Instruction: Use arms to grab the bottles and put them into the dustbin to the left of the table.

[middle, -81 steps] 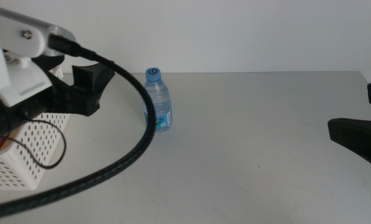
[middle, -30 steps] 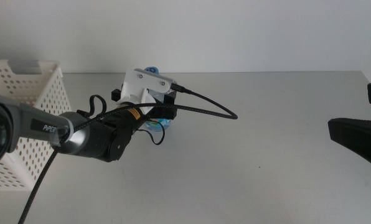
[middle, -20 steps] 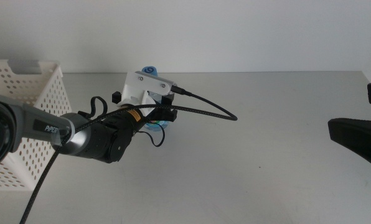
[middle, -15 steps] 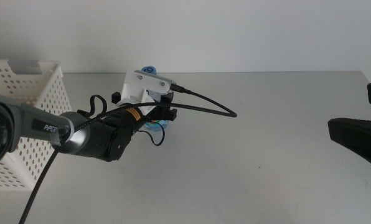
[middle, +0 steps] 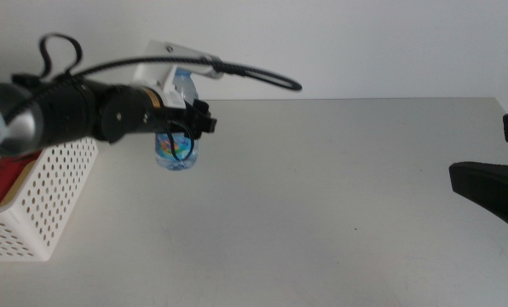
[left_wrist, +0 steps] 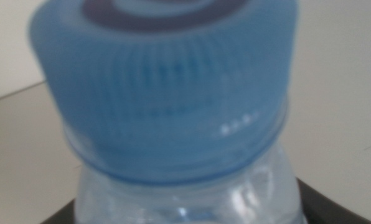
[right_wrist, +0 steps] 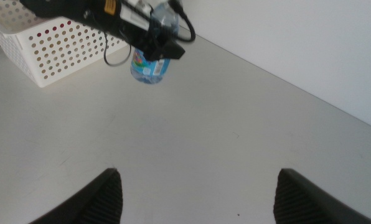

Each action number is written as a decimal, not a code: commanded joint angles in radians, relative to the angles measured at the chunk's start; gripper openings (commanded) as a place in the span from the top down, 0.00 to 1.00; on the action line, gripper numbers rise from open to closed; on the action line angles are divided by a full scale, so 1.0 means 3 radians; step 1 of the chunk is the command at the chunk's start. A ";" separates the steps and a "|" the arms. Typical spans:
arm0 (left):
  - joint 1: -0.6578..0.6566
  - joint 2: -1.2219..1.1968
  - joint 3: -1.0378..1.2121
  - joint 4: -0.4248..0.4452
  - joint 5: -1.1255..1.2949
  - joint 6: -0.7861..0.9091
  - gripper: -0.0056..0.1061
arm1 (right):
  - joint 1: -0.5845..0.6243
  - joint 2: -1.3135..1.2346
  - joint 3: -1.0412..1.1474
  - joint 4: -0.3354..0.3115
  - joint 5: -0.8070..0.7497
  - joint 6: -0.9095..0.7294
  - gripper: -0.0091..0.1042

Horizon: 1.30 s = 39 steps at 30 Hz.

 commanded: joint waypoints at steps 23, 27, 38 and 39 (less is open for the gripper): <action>0.1752 -0.0222 -0.2185 0.0007 0.3562 0.0528 0.97 | 0.0013 -0.0004 -0.0113 -0.0017 -0.0255 -0.0017 0.37; 0.1882 0.0053 -0.2185 -0.0190 0.3571 0.0561 0.97 | 0.0013 -0.0004 -0.0113 -0.0017 -0.0255 -0.0017 0.37; 0.1875 0.0646 -0.2185 -0.0056 0.3681 0.0561 0.95 | 0.0013 -0.0004 -0.0113 -0.0017 -0.0255 -0.0017 0.37; 0.1875 0.0654 -0.2185 0.0000 0.3705 0.0565 0.93 | 0.0013 -0.0004 -0.0113 -0.0017 -0.0255 -0.0017 0.37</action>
